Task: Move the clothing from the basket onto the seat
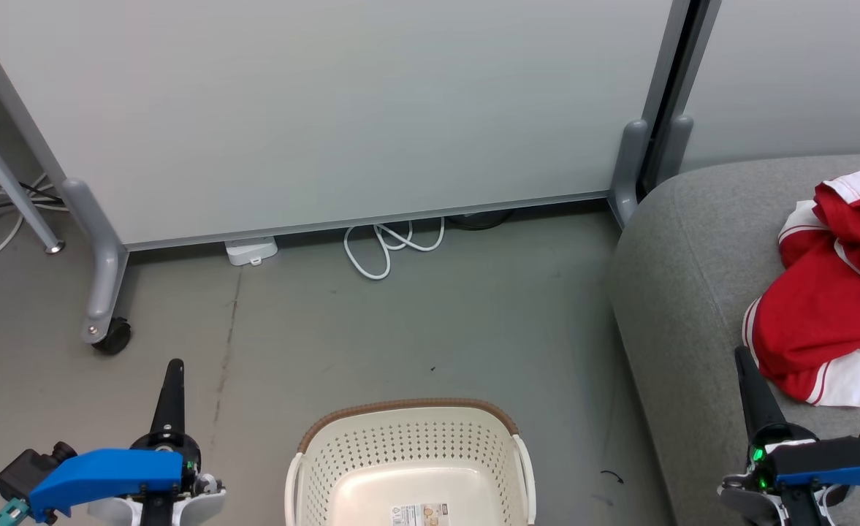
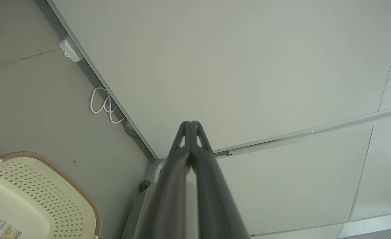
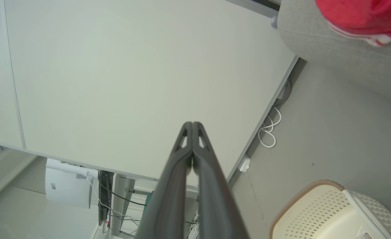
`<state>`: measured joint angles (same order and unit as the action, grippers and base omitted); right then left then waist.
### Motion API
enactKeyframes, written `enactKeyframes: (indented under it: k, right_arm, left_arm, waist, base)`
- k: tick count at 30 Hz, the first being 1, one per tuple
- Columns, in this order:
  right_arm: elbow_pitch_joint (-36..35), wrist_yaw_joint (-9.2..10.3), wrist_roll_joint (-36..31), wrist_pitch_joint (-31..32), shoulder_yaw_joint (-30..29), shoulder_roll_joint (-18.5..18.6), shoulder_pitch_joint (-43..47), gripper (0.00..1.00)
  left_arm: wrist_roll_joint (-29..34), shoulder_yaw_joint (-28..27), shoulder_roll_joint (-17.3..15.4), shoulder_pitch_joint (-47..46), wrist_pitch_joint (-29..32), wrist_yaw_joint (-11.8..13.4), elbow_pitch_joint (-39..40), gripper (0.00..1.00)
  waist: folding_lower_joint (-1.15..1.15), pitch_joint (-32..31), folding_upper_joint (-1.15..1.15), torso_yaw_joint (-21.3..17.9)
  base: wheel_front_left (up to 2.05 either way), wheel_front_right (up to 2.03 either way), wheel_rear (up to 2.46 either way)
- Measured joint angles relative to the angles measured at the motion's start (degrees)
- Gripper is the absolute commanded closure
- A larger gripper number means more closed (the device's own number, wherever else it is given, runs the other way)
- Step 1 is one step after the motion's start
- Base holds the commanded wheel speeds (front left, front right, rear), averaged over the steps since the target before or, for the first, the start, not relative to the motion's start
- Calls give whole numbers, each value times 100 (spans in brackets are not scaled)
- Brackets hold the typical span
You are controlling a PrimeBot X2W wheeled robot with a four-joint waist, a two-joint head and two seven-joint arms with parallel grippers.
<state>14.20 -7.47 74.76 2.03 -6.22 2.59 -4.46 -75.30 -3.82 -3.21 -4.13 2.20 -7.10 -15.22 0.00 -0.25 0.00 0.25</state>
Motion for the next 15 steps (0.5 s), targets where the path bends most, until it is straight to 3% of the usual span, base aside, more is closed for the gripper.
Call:
enactKeyframes:
  k: [15]
  right_arm:
    - [-5,0,715,190,-12,2,-64,100]
  left_arm:
    - [-699,-110,13,-77,176,-1,46,100]
  waist:
    - [0,16,0,-9]
  base:
    - [0,0,0]
